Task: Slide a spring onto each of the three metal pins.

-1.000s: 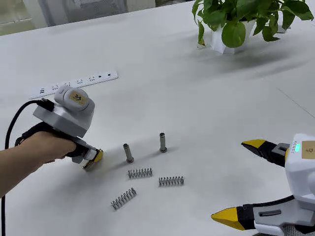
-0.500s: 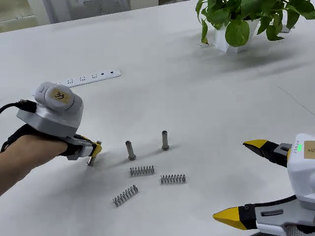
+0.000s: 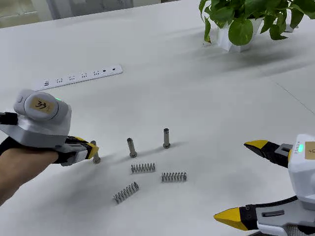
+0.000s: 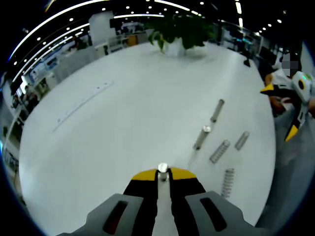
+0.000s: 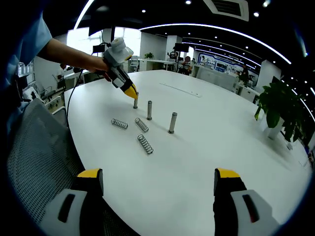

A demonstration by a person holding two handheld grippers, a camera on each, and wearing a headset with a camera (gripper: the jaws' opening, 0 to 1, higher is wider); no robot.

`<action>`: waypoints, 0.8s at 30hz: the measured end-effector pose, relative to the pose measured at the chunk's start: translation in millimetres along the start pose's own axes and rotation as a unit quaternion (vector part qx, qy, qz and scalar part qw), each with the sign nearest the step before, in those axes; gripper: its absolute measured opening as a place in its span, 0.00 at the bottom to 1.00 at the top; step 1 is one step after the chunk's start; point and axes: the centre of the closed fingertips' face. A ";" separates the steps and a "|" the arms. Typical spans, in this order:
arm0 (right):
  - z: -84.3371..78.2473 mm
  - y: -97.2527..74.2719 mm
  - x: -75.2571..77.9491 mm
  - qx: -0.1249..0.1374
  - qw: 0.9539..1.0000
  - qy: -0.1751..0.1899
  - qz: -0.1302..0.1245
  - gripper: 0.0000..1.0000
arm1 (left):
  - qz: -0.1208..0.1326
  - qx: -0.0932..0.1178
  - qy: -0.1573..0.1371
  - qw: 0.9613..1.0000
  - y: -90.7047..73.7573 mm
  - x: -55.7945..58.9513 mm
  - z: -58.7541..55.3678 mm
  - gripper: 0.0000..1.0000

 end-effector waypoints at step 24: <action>-0.9 1.1 -0.6 -0.005 1.000 -0.003 0.002 0.95 | 0.010 0.011 0.028 1.000 -9.5 5.2 -6.0 0.08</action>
Point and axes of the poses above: the centre of the closed fingertips' face, and the gripper's own axes: y roughly forward along the fingers, x roughly to its right, z roughly out of its top, and after that the axes turned 5 degrees about y, right-handed
